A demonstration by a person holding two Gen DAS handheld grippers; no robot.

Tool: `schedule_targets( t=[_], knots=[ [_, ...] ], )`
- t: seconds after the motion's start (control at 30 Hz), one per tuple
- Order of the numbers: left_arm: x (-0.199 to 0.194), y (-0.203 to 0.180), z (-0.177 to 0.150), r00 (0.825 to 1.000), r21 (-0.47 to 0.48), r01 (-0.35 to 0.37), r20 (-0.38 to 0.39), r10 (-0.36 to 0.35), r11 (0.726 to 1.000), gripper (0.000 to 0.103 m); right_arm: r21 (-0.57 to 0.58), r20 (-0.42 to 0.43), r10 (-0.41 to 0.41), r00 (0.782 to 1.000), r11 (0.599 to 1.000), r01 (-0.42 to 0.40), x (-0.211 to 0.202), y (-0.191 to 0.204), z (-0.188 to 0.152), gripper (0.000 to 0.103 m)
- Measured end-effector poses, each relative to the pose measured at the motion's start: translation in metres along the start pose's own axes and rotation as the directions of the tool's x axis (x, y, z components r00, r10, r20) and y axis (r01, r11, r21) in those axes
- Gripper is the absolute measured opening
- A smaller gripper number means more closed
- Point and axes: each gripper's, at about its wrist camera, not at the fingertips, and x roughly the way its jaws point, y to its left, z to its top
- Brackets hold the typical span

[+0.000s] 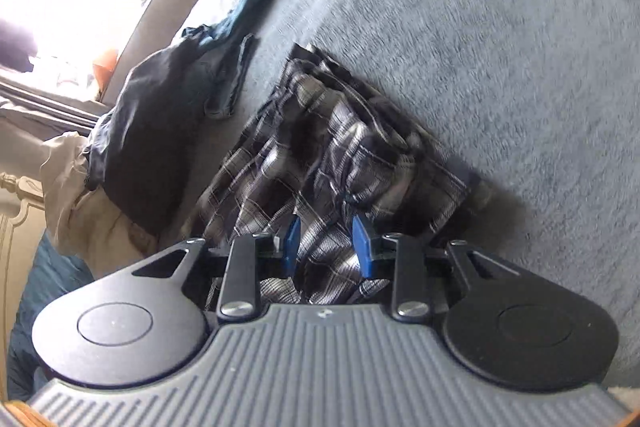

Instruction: Fold clothes

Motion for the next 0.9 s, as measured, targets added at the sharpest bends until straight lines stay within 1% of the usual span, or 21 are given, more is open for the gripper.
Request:
schedule_targets(
  t=[0.07, 0.13, 0.17, 0.2, 0.23, 0.27, 0.3, 0.33, 0.4, 0.43, 0.47, 0.57, 0.63, 0.7, 0.77, 0.8, 0.83, 0.87, 0.9],
  knots=[
    [0.014, -0.017, 0.0, 0.999, 0.067, 0.008, -0.031, -0.006, 0.998, 0.058, -0.018, 0.006, -0.047, 0.999, 0.999, 0.048, 0.001, 0.002, -0.002, 0.028],
    [0.029, -0.035, -0.001, 0.998, 0.133, 0.018, -0.063, -0.01, 0.991, 0.05, -0.014, 0.003, -0.065, 0.998, 0.998, 0.065, 0.003, 0.001, -0.003, 0.028],
    [0.034, -0.04, -0.002, 0.997, 0.151, 0.026, -0.077, -0.014, 0.988, 0.042, -0.009, -0.001, -0.067, 0.998, 0.998, 0.067, 0.005, 0.0, -0.003, 0.028],
    [0.038, -0.041, -0.004, 0.996, 0.143, 0.036, -0.087, -0.023, 0.989, 0.037, -0.005, -0.006, -0.068, 0.998, 0.998, 0.068, 0.007, -0.001, -0.003, 0.028],
    [0.04, -0.04, -0.005, 0.995, 0.129, 0.044, -0.095, -0.032, 0.991, 0.034, -0.003, -0.009, -0.071, 0.997, 0.997, 0.071, 0.009, -0.002, -0.003, 0.028],
    [0.042, -0.038, -0.006, 0.994, 0.112, 0.049, -0.099, -0.038, 0.992, 0.029, -0.016, -0.009, -0.078, 0.997, 0.997, 0.078, 0.012, 0.0, -0.004, 0.028],
    [0.044, -0.036, -0.006, 0.994, 0.097, 0.051, -0.105, -0.041, 0.994, 0.026, -0.032, -0.006, -0.081, 0.997, 0.996, 0.081, 0.016, 0.001, -0.003, 0.028],
    [0.046, -0.034, -0.006, 0.993, 0.084, 0.048, -0.111, -0.039, 0.995, 0.025, -0.048, -0.001, -0.084, 0.996, 0.995, 0.084, 0.02, 0.003, -0.003, 0.028],
    [0.049, -0.029, -0.005, 0.992, 0.061, 0.044, -0.117, -0.037, 0.997, 0.021, -0.072, 0.019, -0.083, 0.996, 0.994, 0.084, 0.023, 0.003, -0.003, 0.022],
    [0.049, -0.026, -0.004, 0.992, 0.05, 0.044, -0.118, -0.038, 0.998, 0.021, -0.075, 0.027, -0.081, 0.996, 0.994, 0.083, 0.022, 0.002, -0.003, 0.012],
    [0.051, -0.025, -0.003, 0.992, 0.039, 0.046, -0.117, -0.041, 0.998, 0.021, -0.075, 0.037, -0.079, 0.996, 0.994, 0.081, 0.02, 0.0, -0.003, 0.008],
    [0.053, -0.021, -0.003, 0.992, 0.01, 0.053, -0.112, -0.051, 0.999, 0.021, -0.084, 0.062, -0.083, 0.995, 0.993, 0.088, 0.014, -0.004, -0.004, 0.006],
    [0.053, -0.02, -0.002, 0.994, 0.002, 0.059, -0.096, -0.058, 0.998, 0.024, -0.075, 0.059, -0.1, 0.993, 0.992, 0.104, 0.015, -0.011, -0.004, 0.006],
    [0.055, -0.02, -0.001, 0.995, -0.001, 0.062, -0.084, -0.062, 0.998, 0.032, -0.065, 0.057, -0.107, 0.993, 0.992, 0.111, 0.017, -0.015, -0.004, 0.005],
    [0.059, -0.022, -0.001, 0.995, 0.011, 0.055, -0.085, -0.054, 0.998, 0.032, -0.068, 0.062, -0.109, 0.992, 0.991, 0.113, 0.017, -0.016, -0.006, 0.005],
    [0.062, -0.023, -0.002, 0.995, 0.01, 0.049, -0.089, -0.048, 0.999, 0.028, -0.074, 0.067, -0.113, 0.991, 0.99, 0.118, 0.016, -0.015, -0.007, 0.005],
    [0.065, -0.023, -0.002, 0.995, 0.003, 0.04, -0.092, -0.039, 0.999, 0.021, -0.08, 0.074, -0.117, 0.99, 0.989, 0.123, 0.016, -0.014, -0.008, 0.005],
    [0.066, -0.023, -0.003, 0.995, -0.007, 0.035, -0.09, -0.036, 0.999, 0.002, -0.086, 0.08, -0.121, 0.989, 0.988, 0.128, 0.015, -0.013, -0.009, 0.005],
    [0.065, -0.021, -0.003, 0.996, -0.024, 0.037, -0.082, -0.039, 0.999, 0.001, -0.088, 0.088, -0.124, 0.988, 0.987, 0.131, 0.015, -0.012, -0.01, 0.005]
  ],
)
